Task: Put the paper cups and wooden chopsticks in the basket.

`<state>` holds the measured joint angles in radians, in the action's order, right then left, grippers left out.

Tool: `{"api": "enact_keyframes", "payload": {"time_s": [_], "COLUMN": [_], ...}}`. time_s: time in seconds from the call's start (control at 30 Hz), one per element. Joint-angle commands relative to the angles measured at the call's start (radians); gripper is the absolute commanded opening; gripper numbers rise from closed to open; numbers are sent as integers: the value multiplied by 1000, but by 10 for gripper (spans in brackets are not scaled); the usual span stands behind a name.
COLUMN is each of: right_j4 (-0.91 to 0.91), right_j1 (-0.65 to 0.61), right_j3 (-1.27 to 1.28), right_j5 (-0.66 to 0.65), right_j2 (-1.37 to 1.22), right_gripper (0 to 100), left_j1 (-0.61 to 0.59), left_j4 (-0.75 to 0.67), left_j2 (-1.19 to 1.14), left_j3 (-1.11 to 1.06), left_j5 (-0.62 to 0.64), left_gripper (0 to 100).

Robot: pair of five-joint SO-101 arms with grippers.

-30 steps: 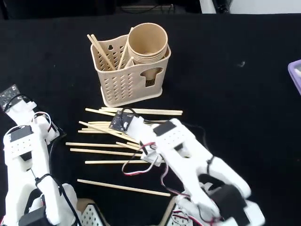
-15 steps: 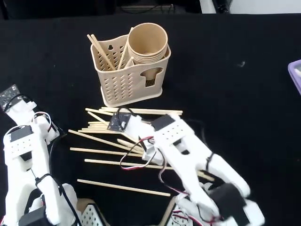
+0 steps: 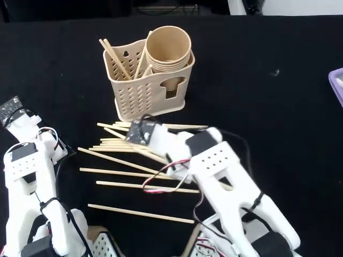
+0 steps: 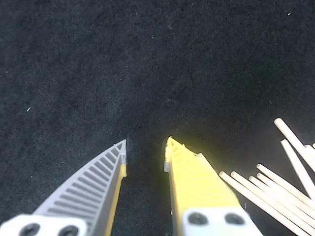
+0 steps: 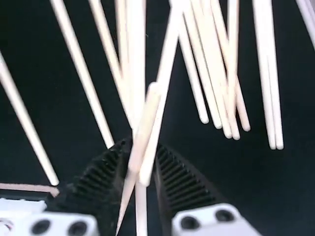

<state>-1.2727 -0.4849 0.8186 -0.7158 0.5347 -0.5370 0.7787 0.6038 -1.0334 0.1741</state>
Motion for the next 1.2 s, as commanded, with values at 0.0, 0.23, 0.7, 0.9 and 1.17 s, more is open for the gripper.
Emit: {"api": "enact_keyframes", "payload": {"time_s": [0.0, 0.23, 0.7, 0.9, 1.17], "right_j4": [-9, -25, -41, -115, -117], "right_j1": [110, 20, -164, -199, -199], "right_j3": [-77, -292, -771, -978, -1145], "right_j5": [-28, 132, 270, 290, 371], "right_j2": [64, 140, -117, -176, -196], "right_gripper": [10, 11, 11, 11, 11], "left_j1": [-7, -7, -8, -8, -8], "left_j4": [-8, -11, -8, -8, -8], "left_j2": [32, 32, 32, 32, 32], "left_j3": [5, 5, 5, 5, 5], "left_j5": [6, 8, 5, 5, 5], "left_gripper": [134, 134, 134, 134, 134]}}
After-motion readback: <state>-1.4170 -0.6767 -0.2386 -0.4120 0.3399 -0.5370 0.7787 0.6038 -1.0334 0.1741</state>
